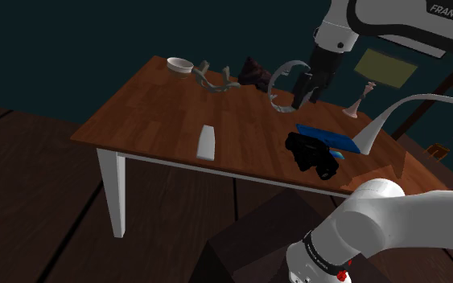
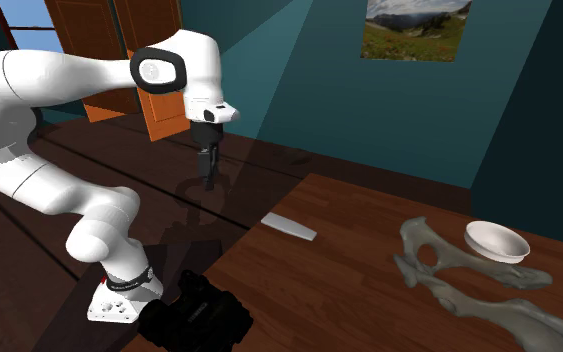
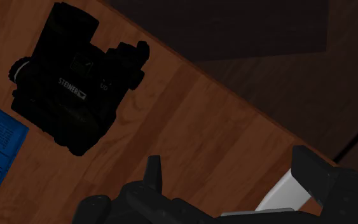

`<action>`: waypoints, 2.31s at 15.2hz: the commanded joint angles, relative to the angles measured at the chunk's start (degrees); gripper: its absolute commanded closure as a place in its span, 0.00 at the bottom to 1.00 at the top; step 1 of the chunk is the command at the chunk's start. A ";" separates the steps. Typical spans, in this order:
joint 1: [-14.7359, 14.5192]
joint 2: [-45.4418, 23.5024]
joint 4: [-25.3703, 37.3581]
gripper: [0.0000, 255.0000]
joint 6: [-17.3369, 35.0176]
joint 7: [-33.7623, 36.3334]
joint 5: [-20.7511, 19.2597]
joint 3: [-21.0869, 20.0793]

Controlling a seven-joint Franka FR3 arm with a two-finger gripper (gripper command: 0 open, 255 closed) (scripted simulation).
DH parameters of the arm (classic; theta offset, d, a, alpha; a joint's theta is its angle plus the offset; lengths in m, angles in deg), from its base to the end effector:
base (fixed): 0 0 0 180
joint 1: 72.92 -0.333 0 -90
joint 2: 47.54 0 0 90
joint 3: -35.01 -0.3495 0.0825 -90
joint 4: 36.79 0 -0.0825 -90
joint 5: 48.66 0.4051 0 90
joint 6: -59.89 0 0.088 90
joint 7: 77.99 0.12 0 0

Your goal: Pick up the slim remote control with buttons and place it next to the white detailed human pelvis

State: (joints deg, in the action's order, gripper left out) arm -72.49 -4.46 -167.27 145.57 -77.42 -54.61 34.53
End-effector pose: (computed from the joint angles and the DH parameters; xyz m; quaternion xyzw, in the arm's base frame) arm 0.3068 -0.0119 0.6236 0.9984 -0.0088 -0.0148 0.0547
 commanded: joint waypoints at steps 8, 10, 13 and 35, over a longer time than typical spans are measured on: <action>1.00 -7.30 -4.50 0.00 11.55 13.24 4.65 -5.06; 1.29 -10.17 -4.98 0.00 14.94 16.87 5.68 -6.45; 1.77 -15.06 -5.03 0.00 20.00 22.22 6.88 -8.43; 3.36 -49.60 5.04 0.00 45.43 50.00 3.84 -14.01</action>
State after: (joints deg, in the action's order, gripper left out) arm -69.08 -53.63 -161.87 190.19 -27.59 -50.61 20.52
